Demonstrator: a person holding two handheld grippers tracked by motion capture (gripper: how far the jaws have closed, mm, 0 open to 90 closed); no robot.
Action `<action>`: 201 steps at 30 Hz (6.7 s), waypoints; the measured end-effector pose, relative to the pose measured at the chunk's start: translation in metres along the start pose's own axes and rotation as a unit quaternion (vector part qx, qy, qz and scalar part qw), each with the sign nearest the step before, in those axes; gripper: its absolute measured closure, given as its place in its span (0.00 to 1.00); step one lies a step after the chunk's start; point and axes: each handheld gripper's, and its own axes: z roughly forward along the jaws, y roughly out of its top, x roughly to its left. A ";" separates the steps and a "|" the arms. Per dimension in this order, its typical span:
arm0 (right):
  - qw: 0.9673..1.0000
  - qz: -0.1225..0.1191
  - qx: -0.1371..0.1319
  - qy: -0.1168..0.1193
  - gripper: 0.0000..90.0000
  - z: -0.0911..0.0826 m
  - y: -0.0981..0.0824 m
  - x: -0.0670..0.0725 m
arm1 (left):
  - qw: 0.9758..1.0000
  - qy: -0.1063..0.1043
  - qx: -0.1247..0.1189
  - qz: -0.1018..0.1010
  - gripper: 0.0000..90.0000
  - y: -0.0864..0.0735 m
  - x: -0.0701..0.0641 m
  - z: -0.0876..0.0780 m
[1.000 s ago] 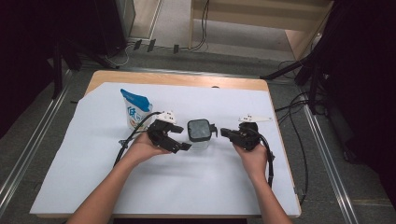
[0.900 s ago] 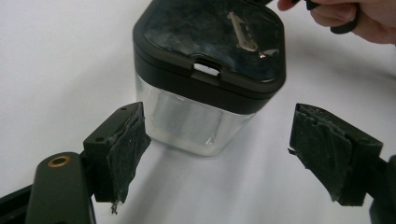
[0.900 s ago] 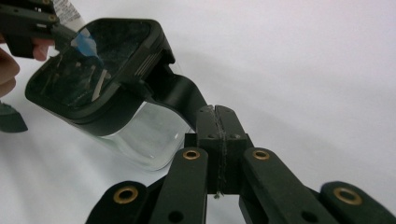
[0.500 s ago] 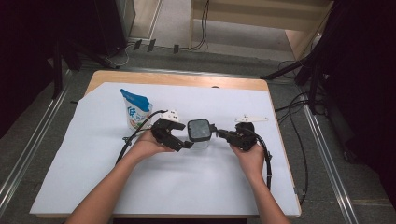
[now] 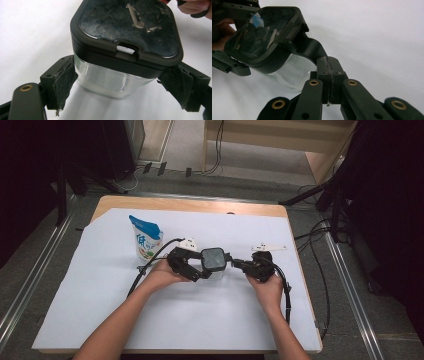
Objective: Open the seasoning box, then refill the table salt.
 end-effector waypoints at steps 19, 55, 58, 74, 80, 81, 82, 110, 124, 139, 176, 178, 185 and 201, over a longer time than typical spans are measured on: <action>1.000 -0.006 0.003 -0.009 1.00 -0.001 0.000 0.003 | 1.000 0.001 -0.004 0.001 0.20 0.005 -0.002 -0.011; 1.000 -0.011 0.004 -0.011 1.00 -0.001 0.001 0.005 | 1.000 0.014 -0.004 0.010 0.23 0.015 -0.007 -0.025; 1.000 -0.011 0.005 -0.010 1.00 -0.001 0.001 0.005 | 1.000 0.015 0.003 0.014 0.27 0.016 -0.007 -0.030; 1.000 -0.007 0.004 0.003 1.00 -0.002 0.002 0.004 | 1.000 0.000 0.004 -0.002 0.76 0.027 -0.003 -0.044; 1.000 -0.010 0.004 0.003 1.00 -0.001 0.003 0.003 | 1.000 -0.019 0.017 0.002 0.95 0.037 -0.003 -0.044; 1.000 -0.011 0.004 0.002 1.00 -0.001 0.003 0.003 | 1.000 -0.017 0.016 0.000 0.95 0.038 -0.003 -0.044; 1.000 -0.012 0.004 0.002 1.00 -0.001 0.003 0.004 | 1.000 -0.018 0.014 -0.005 0.97 0.039 -0.003 -0.044; 1.000 -0.006 0.000 0.003 1.00 -0.001 0.000 0.007 | 0.999 -0.027 0.019 -0.009 1.00 0.076 -0.012 -0.026; 1.000 -0.010 -0.001 0.003 1.00 0.000 0.000 0.008 | 0.999 -0.032 0.024 -0.009 1.00 0.090 -0.017 -0.002; 1.000 -0.010 -0.002 0.001 1.00 0.000 0.000 0.009 | 0.999 -0.038 0.033 -0.010 0.99 0.088 -0.015 0.006; 0.999 -0.040 -0.012 -0.012 0.60 -0.034 -0.030 0.010 | 0.998 -0.030 -0.013 -0.051 0.54 0.011 -0.012 -0.067; 0.999 -0.042 -0.011 -0.008 0.59 -0.032 -0.029 0.011 | 0.998 -0.024 -0.020 -0.056 0.50 0.008 -0.011 -0.072; 0.999 -0.044 -0.016 -0.001 0.59 -0.028 -0.027 0.012 | 0.998 -0.019 -0.018 -0.065 0.46 -0.001 -0.009 -0.084; 0.999 -0.041 -0.007 0.007 0.60 -0.021 -0.026 0.009 | 0.996 0.017 -0.028 -0.083 0.47 -0.016 0.002 -0.120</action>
